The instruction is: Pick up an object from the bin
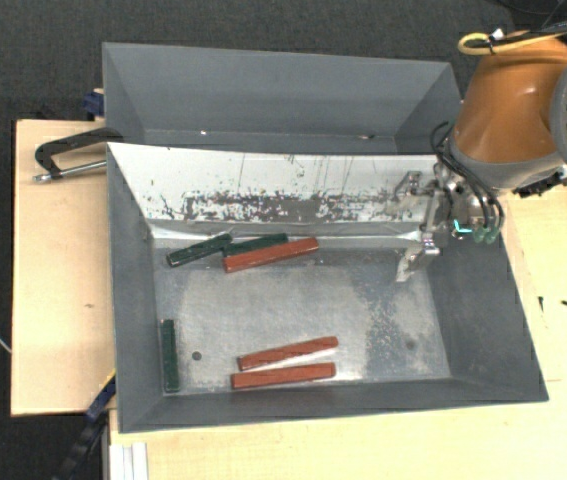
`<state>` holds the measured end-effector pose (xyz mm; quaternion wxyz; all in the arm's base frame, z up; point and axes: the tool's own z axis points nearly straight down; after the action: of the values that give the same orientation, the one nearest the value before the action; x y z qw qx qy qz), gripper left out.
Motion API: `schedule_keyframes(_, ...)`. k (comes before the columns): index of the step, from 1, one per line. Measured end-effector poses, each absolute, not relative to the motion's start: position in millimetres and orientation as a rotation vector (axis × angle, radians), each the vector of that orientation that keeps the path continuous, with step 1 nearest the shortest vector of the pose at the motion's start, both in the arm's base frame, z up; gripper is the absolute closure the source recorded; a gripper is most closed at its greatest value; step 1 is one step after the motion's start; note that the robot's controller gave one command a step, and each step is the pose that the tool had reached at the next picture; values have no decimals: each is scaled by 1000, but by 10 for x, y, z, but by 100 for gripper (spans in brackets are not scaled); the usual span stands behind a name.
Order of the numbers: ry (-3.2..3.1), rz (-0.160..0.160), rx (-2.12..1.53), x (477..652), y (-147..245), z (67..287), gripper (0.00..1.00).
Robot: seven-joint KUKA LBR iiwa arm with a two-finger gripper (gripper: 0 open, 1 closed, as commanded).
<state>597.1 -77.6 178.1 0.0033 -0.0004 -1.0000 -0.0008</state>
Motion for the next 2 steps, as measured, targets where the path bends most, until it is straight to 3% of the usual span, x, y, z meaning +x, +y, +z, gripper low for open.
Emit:
schedule_keyframes(1,-3144,-1,0,5989,-774,1831,0)
schedule_keyframes(2,-3146,3,97,5803,-493,1671,0)
